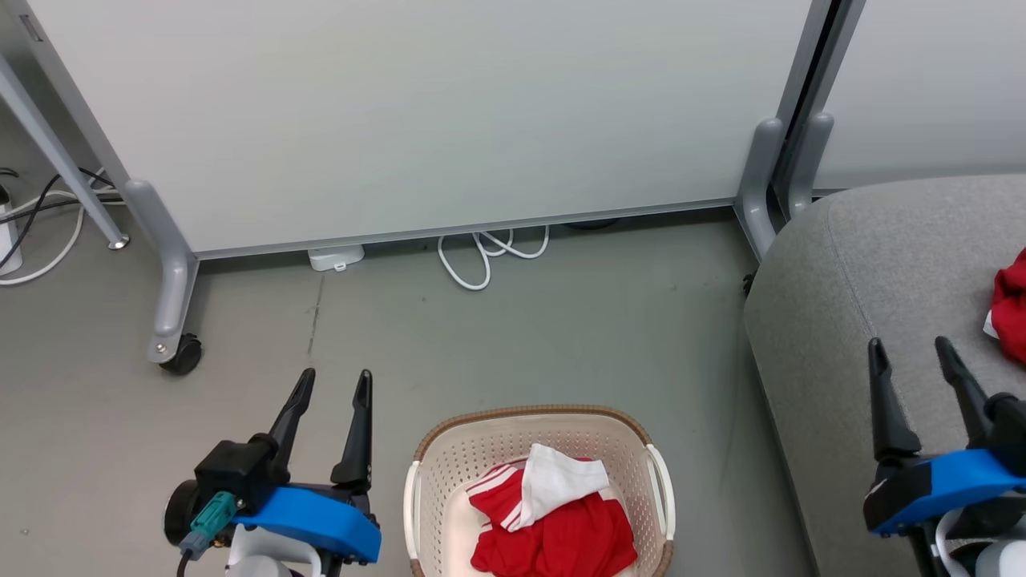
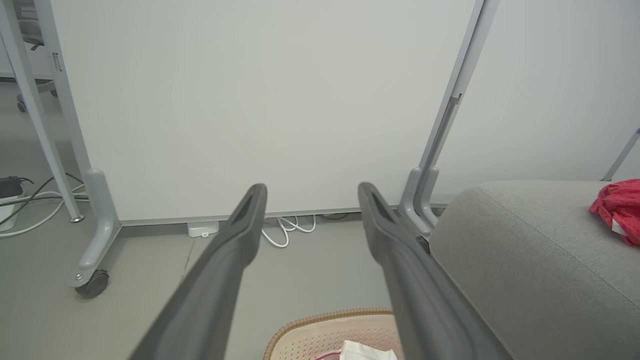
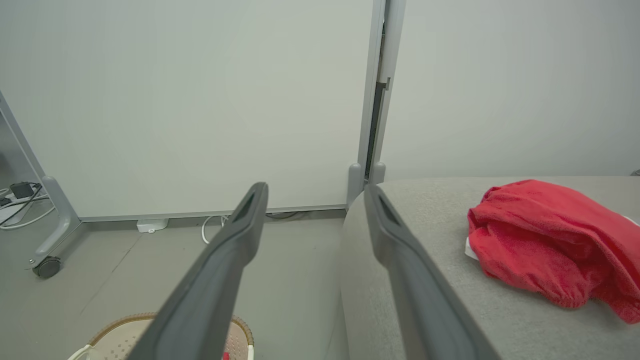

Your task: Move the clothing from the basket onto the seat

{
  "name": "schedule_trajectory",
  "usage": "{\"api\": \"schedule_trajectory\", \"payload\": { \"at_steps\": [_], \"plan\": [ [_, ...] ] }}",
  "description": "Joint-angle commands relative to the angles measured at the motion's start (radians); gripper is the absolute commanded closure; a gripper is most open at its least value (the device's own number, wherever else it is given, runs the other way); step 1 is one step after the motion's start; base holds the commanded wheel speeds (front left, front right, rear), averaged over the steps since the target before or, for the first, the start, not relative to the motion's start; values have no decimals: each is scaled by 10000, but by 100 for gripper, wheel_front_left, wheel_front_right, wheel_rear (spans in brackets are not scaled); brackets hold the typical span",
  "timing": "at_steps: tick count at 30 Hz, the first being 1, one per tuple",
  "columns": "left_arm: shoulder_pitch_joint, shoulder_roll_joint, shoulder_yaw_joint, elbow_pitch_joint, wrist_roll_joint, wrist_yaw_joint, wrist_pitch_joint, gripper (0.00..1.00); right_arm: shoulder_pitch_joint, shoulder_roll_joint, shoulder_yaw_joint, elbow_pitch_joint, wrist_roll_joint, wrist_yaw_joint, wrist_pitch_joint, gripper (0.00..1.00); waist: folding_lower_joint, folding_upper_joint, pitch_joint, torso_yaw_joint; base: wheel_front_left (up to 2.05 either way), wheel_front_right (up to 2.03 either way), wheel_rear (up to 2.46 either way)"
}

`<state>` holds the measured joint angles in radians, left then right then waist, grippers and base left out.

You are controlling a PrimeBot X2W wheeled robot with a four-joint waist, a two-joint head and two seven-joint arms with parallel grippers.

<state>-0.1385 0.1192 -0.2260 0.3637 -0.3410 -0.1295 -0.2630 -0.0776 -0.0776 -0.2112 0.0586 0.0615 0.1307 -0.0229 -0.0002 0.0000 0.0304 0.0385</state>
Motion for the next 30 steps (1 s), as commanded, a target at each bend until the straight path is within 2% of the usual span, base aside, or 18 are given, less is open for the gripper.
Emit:
{"api": "schedule_trajectory", "payload": {
  "at_steps": [1, 15, 30],
  "plan": [
    [168, -23, 186, -17, 92, -13, -27, 0, 294, 87, 96, 4, 80, 1, -87, 0, 2, 0, -107, 96, 0, 0, 0],
    [688, -56, 598, 103, 246, -13, -25, 0, 1219, 272, 845, 485, 663, 1, -346, 0, 2, 0, -588, 417, 0, 0, 0],
    [773, -65, 563, 296, 243, -14, -27, 0, 1153, 273, 1173, 932, 858, 1, -644, 0, 2, 0, -618, 366, 0, 0, 0]
  ]
}}
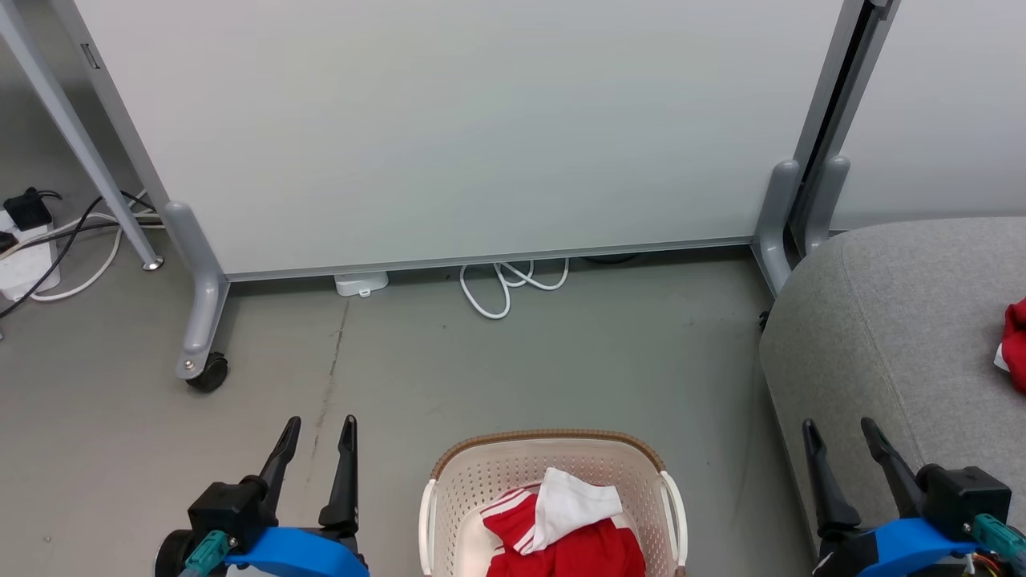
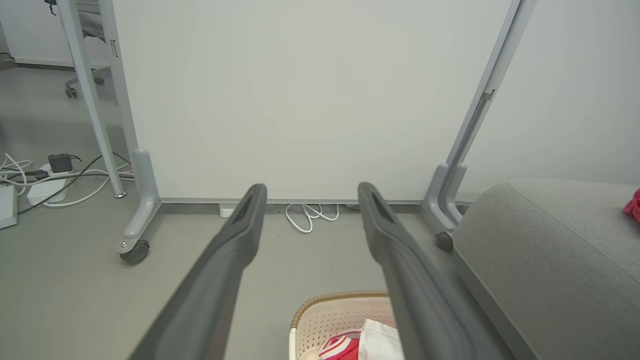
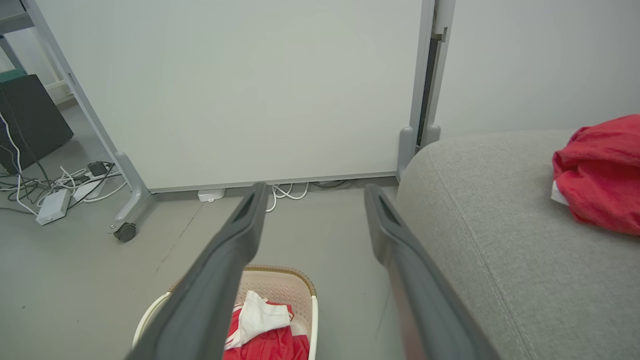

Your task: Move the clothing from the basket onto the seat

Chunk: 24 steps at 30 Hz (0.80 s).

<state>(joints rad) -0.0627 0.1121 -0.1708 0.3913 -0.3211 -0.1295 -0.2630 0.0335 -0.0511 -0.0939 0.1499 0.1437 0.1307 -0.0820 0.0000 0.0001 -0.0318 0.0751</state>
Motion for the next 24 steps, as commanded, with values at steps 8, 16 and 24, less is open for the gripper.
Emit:
{"api": "schedule_trajectory", "payload": {
  "at_steps": [8, 16, 24],
  "plan": [
    [-60, 65, -93, 53, -6, -14, -27, 0, -65, 9, 62, 61, -1, 1, -104, 0, 0, -1, 88, 14, 0, 0, 0],
    [-153, 87, -158, 15, -27, -14, -27, 0, -205, 10, 98, -58, -21, 1, -115, 0, 0, -1, 439, -46, 0, 0, 0],
    [-592, 69, -318, 22, -34, -14, -27, 0, -721, 10, 179, -318, -122, 1, -154, 0, 0, -1, 1580, -406, 0, 0, 0]
  ]
}}
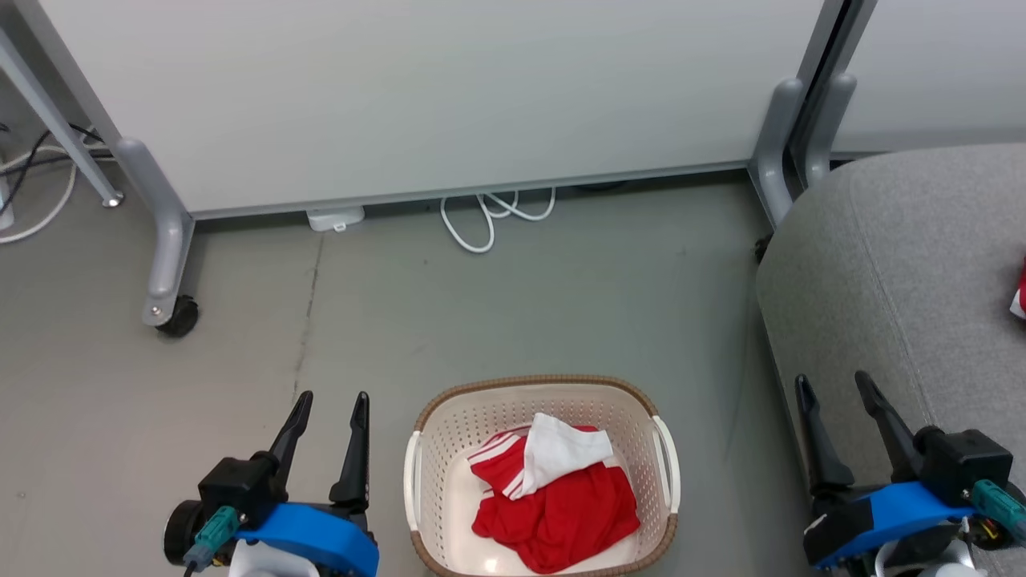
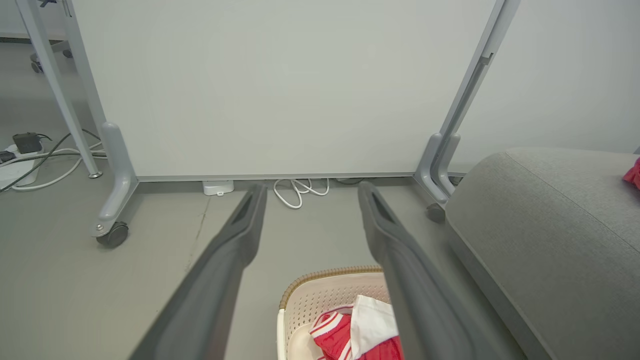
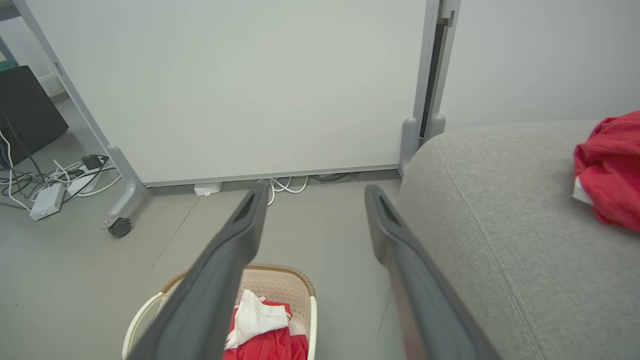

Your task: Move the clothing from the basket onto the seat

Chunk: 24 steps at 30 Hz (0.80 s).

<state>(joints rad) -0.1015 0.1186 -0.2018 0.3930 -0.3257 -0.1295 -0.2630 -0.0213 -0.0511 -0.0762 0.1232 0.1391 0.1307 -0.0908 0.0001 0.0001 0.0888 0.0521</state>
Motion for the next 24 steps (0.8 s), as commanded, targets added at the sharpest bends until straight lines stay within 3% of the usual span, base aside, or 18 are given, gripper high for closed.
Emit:
{"api": "schedule_trajectory", "payload": {
  "at_steps": [1, 8, 11, 24],
  "plan": [
    [-313, -10, -54, 5, 41, -14, -27, 0, -286, 9, 18, -105, -77, 1, -64, 0, -1, -1, 612, -243, 0, 0, 0],
    [-1355, -3, -575, 262, -20, -14, -27, 0, -1247, 9, 324, -424, -249, 1, -93, 0, -1, -1, 2342, -763, 0, 0, 0],
    [-2509, -40, -1212, 818, -330, -14, -25, 0, -2044, 9, 611, -684, -421, 3, -125, 0, -1, -1, 3790, -1162, 0, 0, 0],
    [-4685, 276, -2918, 2947, -827, -14, -27, 0, -3264, 11, 1398, -1195, -294, 1, -425, 0, -1, -1, 6265, -2224, 0, 0, 0]
  ]
}}
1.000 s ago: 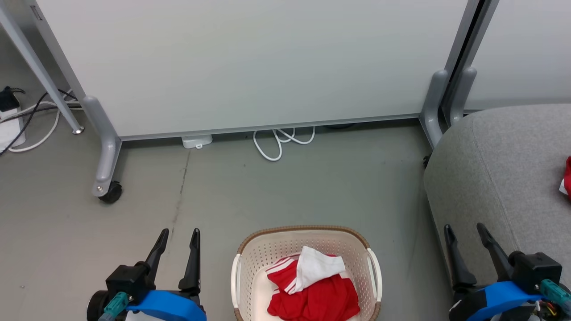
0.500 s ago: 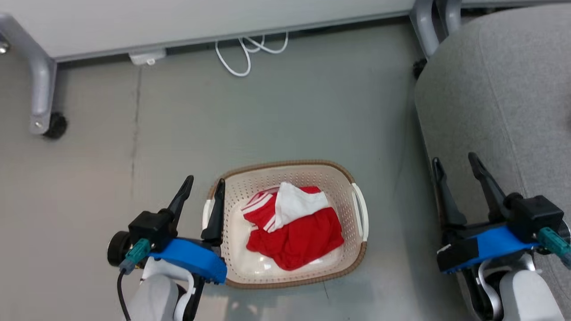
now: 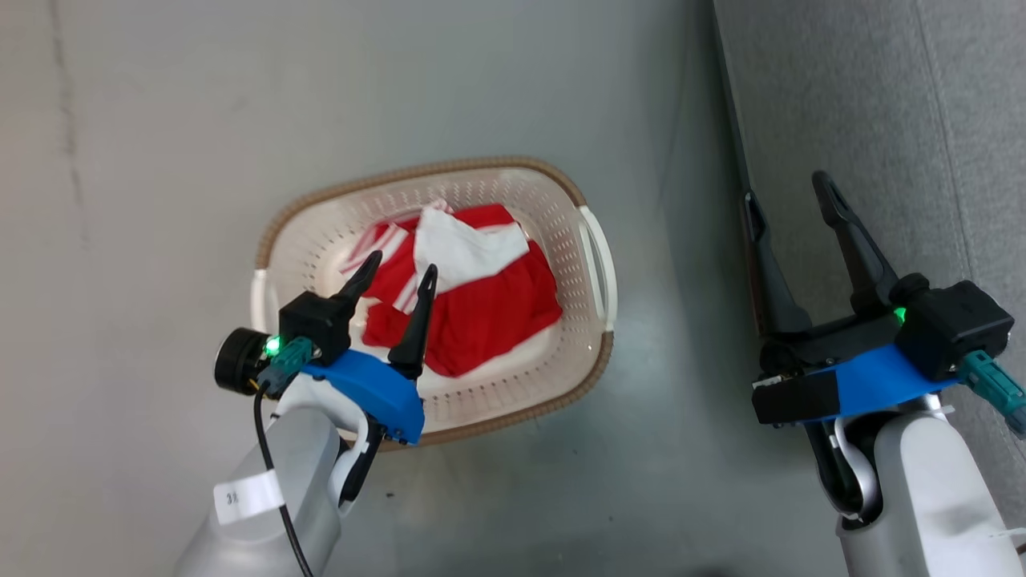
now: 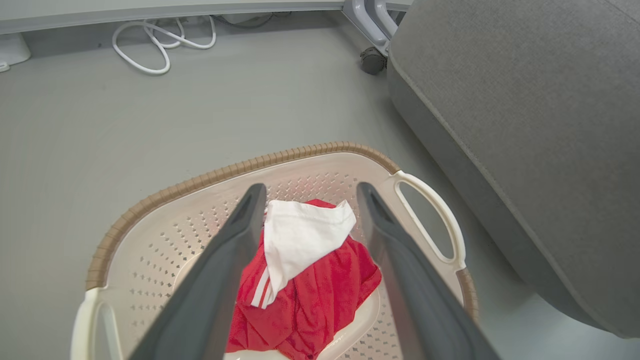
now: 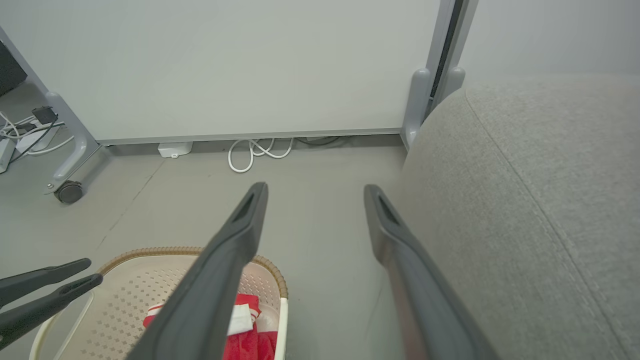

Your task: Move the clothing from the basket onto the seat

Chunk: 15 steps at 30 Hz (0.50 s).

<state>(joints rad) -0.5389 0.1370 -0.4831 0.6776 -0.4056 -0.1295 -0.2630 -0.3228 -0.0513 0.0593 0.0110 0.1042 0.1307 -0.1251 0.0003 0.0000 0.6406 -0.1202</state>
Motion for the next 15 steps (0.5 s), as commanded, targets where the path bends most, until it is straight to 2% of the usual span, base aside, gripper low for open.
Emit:
{"api": "schedule_trajectory", "payload": {
  "at_steps": [1, 7, 15],
  "plan": [
    [-311, 92, -105, 101, -28, -14, -27, 0, -250, 12, 42, -73, 55, 1, -82, 0, -3, 0, 747, -501, 0, 0, 0],
    [-1271, 248, -921, 1146, -280, -14, -27, 0, -482, 14, 238, -223, 336, 1, -312, 0, -3, 0, 1816, -935, 0, 0, 0],
    [-2304, 466, -1228, 2303, -221, -14, -26, 0, -671, 14, 539, -271, 731, 1, -712, 0, -3, 0, 2770, -1406, 0, 0, 0]
  ]
}}
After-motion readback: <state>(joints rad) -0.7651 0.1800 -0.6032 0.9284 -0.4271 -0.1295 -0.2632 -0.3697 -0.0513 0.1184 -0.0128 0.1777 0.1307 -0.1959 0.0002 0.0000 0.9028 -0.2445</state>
